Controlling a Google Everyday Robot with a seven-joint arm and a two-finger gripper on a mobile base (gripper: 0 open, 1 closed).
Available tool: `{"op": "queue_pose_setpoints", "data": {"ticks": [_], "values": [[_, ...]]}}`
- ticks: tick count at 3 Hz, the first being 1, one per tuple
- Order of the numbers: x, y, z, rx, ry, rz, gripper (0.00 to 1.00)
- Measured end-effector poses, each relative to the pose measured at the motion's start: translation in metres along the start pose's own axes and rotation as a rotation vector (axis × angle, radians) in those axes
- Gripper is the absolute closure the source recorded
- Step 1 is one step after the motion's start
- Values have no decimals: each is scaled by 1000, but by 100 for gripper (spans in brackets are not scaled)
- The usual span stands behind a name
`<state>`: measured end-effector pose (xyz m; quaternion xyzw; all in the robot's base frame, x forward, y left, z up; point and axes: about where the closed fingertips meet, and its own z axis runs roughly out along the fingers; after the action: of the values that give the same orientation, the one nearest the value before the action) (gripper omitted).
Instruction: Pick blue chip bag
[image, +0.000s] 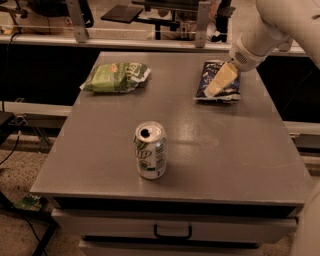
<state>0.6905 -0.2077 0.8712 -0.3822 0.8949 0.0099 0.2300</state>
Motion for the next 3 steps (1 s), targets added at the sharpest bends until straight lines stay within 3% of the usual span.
{"op": "queue_pose_setpoints", "data": {"ticks": [1, 2, 3], "values": [[4, -12, 25, -4, 35, 48, 0], [8, -14, 35, 0, 67, 58, 0], [9, -13, 37, 0, 107, 64, 16]]}}
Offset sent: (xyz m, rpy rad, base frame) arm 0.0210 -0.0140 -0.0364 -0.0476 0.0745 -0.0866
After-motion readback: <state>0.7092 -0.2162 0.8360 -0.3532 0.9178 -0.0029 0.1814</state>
